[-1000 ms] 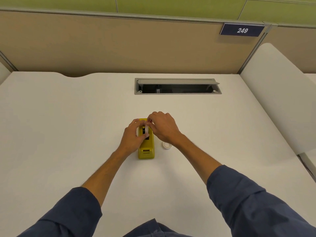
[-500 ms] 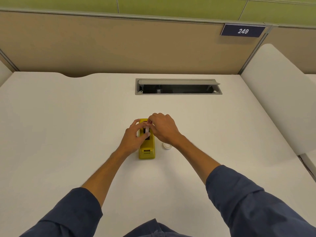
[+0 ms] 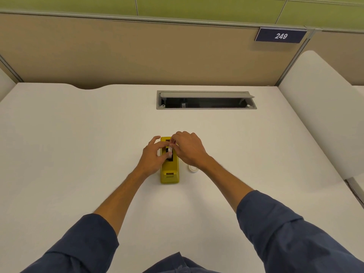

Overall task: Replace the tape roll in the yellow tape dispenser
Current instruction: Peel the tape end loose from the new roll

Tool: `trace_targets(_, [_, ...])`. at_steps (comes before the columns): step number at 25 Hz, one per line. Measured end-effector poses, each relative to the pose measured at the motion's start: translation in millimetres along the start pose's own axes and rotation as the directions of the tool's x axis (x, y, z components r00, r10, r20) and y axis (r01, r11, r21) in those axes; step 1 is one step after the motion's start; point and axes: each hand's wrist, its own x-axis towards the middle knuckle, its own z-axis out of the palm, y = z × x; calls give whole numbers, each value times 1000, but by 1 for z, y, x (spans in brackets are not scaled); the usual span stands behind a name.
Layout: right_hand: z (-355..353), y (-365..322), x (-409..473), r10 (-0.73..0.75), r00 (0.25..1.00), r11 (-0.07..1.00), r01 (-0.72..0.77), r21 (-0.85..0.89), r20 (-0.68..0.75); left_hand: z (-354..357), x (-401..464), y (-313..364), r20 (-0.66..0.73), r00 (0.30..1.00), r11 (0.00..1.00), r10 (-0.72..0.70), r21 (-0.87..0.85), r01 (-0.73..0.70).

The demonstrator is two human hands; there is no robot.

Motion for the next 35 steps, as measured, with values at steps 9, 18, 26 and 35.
trace_targets(9, [8, -2, -9, 16, 1000, 1000, -16, -8, -11, 3, -6, 3, 32, 996, 994, 87, -76, -84])
trace_targets(18, [9, -3, -15, -3, 999, 1000, 3, 1, -48, 2, -7, 2, 30, 998, 998, 50, -31, -49])
trace_targets(26, [7, -4, -21, -38, 993, 999, 36, -20, -111, 1, -6, 2, 39, 999, 1000, 8, 5, -8])
trace_targets(35, [7, -6, -26, -112, 982, 994, 107, -38, -152, -2, -7, 5, 37, 999, 1000, 11, -9, -10])
